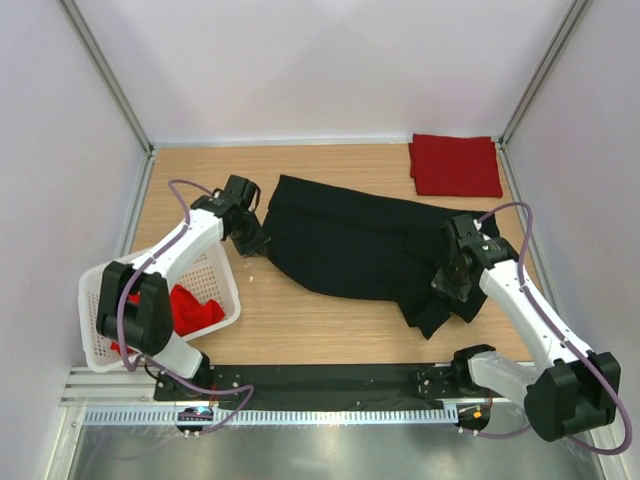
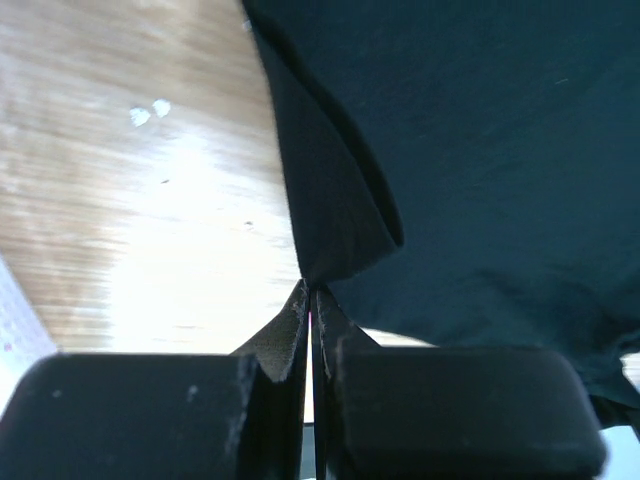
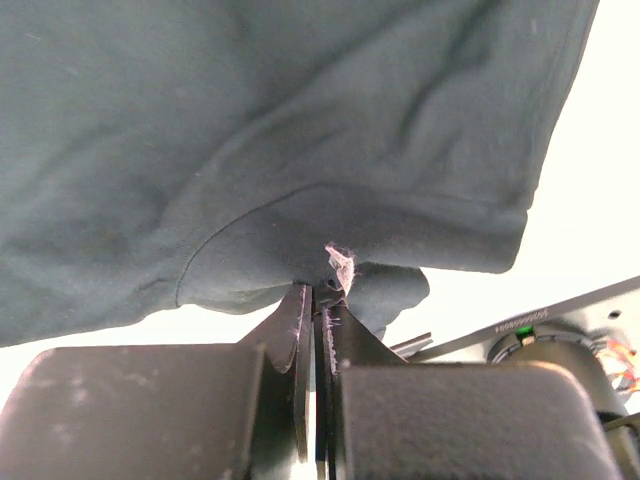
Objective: Fold and stack the t-shirts
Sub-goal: Fold the tshirt
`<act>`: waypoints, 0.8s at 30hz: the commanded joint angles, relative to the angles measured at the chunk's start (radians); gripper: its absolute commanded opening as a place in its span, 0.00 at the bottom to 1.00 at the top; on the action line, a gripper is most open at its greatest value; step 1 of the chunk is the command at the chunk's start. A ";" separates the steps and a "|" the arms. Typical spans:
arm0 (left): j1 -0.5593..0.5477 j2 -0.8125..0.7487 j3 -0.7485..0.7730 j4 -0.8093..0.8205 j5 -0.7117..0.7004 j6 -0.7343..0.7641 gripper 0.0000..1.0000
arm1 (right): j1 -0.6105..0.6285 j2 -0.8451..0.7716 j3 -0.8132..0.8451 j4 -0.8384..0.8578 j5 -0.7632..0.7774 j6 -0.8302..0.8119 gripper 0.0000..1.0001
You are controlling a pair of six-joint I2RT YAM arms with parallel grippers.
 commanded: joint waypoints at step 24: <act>0.019 0.330 0.415 0.022 -0.036 -0.031 0.00 | -0.283 0.455 0.480 0.030 -0.199 -0.408 0.01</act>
